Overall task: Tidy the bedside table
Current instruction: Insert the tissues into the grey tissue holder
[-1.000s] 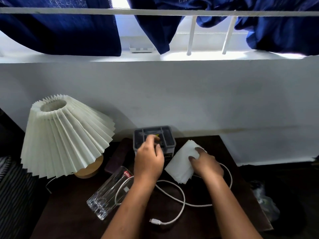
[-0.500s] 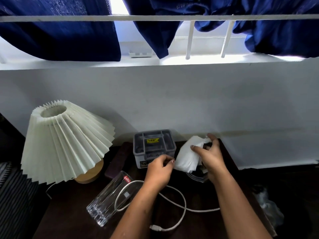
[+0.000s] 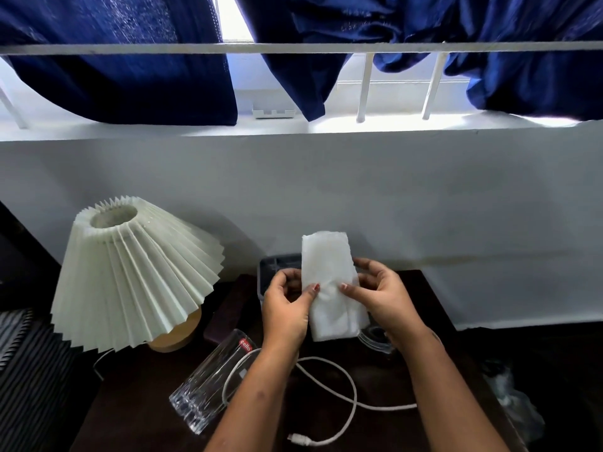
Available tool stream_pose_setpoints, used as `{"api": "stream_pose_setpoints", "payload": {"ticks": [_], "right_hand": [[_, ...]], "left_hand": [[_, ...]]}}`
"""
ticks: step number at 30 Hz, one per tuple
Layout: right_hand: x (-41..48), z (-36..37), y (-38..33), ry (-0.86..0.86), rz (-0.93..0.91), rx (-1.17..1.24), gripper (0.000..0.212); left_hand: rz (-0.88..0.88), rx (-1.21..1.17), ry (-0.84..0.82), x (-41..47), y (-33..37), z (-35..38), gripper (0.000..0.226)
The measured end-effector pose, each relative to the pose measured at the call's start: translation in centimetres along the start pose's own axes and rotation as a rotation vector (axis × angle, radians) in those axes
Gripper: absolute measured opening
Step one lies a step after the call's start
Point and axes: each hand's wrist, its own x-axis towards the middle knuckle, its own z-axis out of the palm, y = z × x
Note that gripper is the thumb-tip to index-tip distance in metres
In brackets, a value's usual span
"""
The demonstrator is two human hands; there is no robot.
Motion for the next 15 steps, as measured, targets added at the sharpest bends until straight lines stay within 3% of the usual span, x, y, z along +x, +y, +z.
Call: {"api": "stream_pose_setpoints", "payload": {"ticks": [6, 9, 12, 15], "right_hand": [[0.0, 2.0, 0.4, 0.273, -0.252, -0.408, 0.035], [0.0, 2.6, 1.1, 0.267, -0.377, -0.544, 0.032], [0.2, 2.4, 1.3, 0.043, -0.284, -0.259, 0.014], [0.0, 2.0, 1.2, -0.125, -0.162, -0.042, 0.023]], "left_hand": [[0.022, 0.114, 0.171, 0.0, -0.2, -0.1, 0.032], [0.062, 0.08, 0.245, -0.2, 0.1, 0.1, 0.041], [0.088, 0.034, 0.279, -0.1, 0.4, 0.0, 0.037], [0.088, 0.014, 0.308, 0.3, 0.2, -0.3, 0.037]]}}
